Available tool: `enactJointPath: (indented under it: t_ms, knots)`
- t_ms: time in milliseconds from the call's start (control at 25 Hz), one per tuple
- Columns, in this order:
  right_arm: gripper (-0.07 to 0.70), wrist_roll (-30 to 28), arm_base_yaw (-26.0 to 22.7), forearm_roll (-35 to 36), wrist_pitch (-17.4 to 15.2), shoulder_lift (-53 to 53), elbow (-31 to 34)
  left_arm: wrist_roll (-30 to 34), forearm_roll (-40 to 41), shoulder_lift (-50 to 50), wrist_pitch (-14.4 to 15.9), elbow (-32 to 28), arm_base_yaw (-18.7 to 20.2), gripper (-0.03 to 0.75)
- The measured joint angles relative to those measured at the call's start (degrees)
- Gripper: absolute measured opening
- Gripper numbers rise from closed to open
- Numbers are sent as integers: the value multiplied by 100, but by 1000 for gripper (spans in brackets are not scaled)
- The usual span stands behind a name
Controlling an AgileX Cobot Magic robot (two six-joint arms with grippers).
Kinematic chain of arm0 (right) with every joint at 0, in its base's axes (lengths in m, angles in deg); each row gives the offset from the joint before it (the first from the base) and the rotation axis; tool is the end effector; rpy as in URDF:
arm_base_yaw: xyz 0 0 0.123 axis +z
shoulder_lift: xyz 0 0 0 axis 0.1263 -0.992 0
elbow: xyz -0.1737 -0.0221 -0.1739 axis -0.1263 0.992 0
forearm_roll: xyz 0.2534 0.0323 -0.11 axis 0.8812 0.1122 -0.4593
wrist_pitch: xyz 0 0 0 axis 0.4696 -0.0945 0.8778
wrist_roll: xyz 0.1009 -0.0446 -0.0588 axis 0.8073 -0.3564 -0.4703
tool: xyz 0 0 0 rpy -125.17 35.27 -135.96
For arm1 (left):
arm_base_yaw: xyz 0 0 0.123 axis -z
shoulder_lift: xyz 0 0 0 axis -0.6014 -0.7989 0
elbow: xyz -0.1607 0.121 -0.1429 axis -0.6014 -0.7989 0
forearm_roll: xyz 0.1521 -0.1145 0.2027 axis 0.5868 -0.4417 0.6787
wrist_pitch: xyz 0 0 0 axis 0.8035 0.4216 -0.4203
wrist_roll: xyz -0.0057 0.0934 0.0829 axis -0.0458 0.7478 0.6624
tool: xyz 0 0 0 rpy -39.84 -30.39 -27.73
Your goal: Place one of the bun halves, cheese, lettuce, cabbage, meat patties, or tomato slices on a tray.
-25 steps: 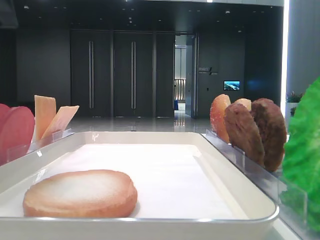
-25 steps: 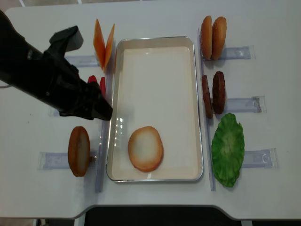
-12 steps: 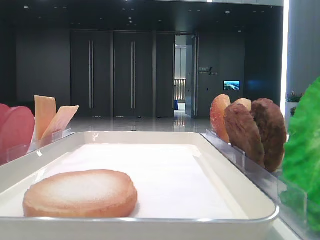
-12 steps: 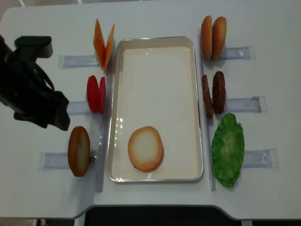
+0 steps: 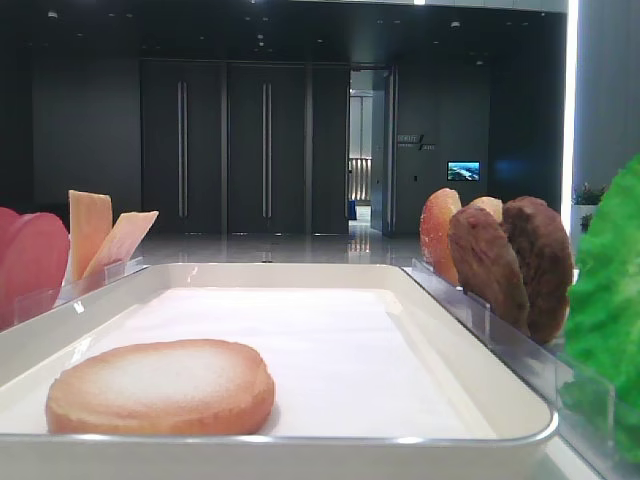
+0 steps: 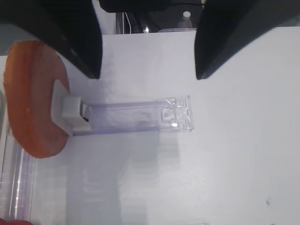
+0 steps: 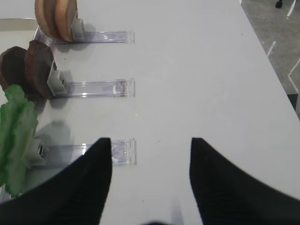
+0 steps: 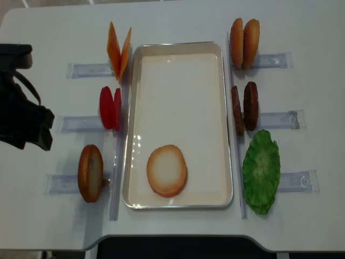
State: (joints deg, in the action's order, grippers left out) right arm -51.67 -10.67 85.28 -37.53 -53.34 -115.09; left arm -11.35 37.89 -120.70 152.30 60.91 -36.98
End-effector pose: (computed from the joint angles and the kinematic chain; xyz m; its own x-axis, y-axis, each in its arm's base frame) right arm 0.0815 0.0033 0.2692 -0.5063 -0.0248 -0.8620 -0.0240 0.9996 -0.0146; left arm 0.2624 0.0060 0.1821 -0.9943 0.0553 -0.0909 0.0506 0.9973 0.0532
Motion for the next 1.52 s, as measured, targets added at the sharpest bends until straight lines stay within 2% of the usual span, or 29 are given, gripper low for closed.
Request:
enactJointPath:
  t_ms: [160,360,600,840,1040,1160,1400,1520]
  knots:
    - [363,0,0,0,0,0,0,-74,18,119,10,0,0,474]
    - [363,0,0,0,0,0,0,-90,46,759,95,-103,0,474]
    - [363,0,0,0,0,0,0,-98,46,2064,240,-793,0,474]
    - [363,0,0,0,0,0,0,-103,46,3692,335,-1157,0,474]
    - [363,0,0,0,0,0,0,-103,29,4636,357,-1554,0,474]
    - [363,0,0,0,0,0,0,-103,29,5126,290,-1861,0,474]
    - [363,0,0,0,0,0,0,-103,29,6071,-33,-2469,0,474]
    - [363,0,0,0,0,0,0,-129,29,6477,-130,-2554,0,474]
